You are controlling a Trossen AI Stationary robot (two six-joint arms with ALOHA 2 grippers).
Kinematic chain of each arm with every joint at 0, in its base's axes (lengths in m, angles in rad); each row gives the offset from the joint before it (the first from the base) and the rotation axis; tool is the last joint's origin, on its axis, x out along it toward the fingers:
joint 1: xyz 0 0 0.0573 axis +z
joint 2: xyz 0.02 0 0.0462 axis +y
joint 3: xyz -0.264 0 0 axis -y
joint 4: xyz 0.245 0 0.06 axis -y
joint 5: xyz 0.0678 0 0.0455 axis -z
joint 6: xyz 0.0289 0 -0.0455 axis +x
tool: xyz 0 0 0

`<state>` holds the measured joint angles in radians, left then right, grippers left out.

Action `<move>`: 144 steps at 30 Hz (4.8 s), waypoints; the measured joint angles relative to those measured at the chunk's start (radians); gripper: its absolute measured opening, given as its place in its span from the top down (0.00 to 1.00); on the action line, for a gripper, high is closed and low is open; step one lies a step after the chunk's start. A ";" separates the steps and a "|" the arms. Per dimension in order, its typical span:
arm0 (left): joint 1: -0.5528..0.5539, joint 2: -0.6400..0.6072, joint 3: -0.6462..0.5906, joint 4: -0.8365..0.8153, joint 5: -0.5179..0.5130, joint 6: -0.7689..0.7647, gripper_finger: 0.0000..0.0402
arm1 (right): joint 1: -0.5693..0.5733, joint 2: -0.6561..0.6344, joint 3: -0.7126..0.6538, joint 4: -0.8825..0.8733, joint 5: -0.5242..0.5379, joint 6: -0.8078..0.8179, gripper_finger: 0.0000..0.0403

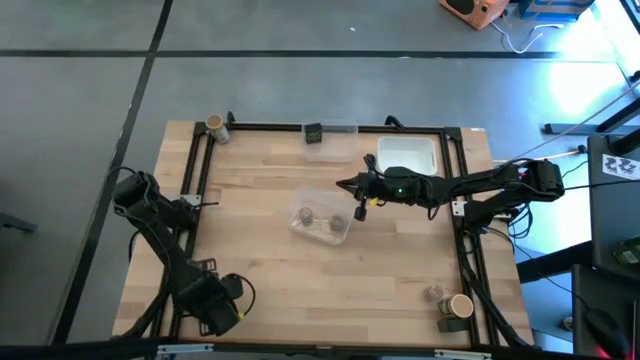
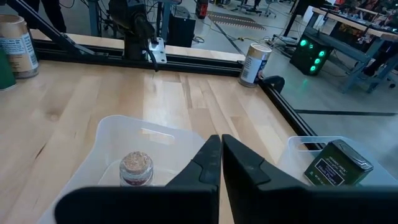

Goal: Sort spices by type
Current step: Put the middle black seasoning can into the top transparent bin

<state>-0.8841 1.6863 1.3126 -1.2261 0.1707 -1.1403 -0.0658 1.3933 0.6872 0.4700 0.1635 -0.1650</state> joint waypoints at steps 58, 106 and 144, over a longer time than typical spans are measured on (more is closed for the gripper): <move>0.140 0.000 -0.061 0.001 -0.306 0.545 0.96 | 0.000 0.000 0.000 0.001 0.001 -0.001 0.96; 0.237 -0.091 -0.054 -0.025 -0.337 -0.319 0.35 | 0.000 0.000 0.000 -0.001 0.001 -0.005 0.96; 0.291 -0.090 -0.208 0.151 -0.274 0.176 0.72 | 0.000 0.000 0.000 -0.001 0.002 -0.025 0.96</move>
<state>-0.5926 1.5963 1.1043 -1.0754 -0.1036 -0.9647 -0.0658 1.3933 0.6872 0.4694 0.1658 -0.1902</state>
